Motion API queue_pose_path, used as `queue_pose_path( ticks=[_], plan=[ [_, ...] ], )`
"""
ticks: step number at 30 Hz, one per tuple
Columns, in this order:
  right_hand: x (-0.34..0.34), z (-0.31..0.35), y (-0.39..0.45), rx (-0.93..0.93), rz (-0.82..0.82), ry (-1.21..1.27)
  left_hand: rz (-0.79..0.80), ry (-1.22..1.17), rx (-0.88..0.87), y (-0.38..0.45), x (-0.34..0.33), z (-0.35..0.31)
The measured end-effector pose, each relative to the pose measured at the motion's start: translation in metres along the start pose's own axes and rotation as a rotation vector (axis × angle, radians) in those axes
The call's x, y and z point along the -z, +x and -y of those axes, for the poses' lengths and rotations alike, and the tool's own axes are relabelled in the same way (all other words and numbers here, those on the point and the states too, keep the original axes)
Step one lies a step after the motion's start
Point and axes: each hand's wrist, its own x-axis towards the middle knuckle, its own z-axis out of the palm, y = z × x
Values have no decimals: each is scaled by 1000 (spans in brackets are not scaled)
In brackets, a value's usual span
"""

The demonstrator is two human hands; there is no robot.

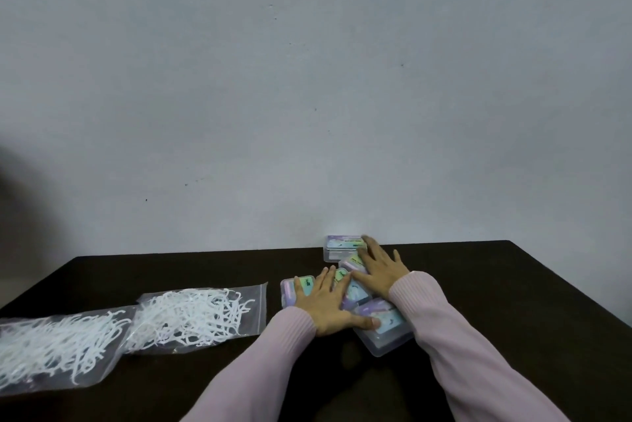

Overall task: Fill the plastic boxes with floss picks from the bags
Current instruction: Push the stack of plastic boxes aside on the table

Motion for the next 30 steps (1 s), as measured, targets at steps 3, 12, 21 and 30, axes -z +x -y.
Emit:
queue_pose_path(
  ticks=[3,12,21,30],
  plan=[
    [2,1,4,5,53,50,-10,11,4,-1,-1,-1],
    [2,-6,-1,-55,-36,-6,4,38,-11,3,1,-4],
    [5,-38,-36,-206,-65,73,24,59,-106,16,-9,-37],
    [8,-76,-70,-454,-130,-180,39,85,-177,28,-23,-75]
  ],
)
